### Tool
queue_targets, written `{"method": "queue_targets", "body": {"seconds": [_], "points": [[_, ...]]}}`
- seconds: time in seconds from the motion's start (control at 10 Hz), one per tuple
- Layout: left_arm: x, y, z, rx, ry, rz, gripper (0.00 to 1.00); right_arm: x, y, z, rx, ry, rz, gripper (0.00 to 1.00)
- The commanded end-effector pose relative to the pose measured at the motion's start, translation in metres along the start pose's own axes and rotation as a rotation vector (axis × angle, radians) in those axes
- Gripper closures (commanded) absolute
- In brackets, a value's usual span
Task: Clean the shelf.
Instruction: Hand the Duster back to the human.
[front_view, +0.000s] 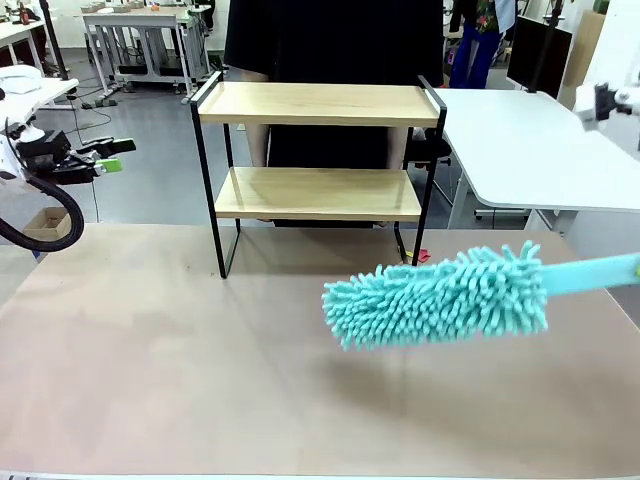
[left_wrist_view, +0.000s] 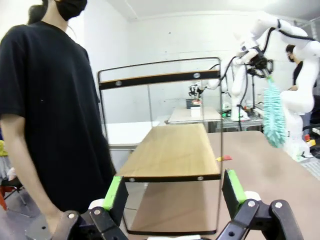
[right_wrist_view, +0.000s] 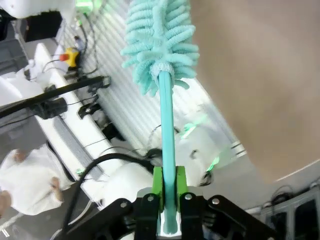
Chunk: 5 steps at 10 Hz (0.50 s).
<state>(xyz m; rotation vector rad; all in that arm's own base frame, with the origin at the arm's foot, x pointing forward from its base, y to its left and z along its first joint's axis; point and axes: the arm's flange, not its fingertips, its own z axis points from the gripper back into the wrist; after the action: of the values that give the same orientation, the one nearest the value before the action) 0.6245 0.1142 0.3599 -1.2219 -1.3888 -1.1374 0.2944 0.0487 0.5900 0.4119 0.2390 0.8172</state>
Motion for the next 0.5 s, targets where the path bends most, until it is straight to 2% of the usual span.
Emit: {"method": "queue_targets", "body": {"seconds": [0.0, 0.2, 0.4], "points": [[0.012, -0.045, -0.020, -0.031, 0.064, 0.064, 0.00, -0.005, -0.042, 0.015, -0.072, -0.045, 0.214, 0.87], [0.015, -0.081, -0.041, -0.025, 0.142, 0.117, 0.00, -0.007, -0.072, 0.018, -0.114, -0.076, 0.385, 0.87], [0.015, -0.108, -0.064, -0.030, 0.183, 0.173, 0.00, -0.001, -0.094, 0.024, -0.157, -0.114, 0.469, 0.87]]}}
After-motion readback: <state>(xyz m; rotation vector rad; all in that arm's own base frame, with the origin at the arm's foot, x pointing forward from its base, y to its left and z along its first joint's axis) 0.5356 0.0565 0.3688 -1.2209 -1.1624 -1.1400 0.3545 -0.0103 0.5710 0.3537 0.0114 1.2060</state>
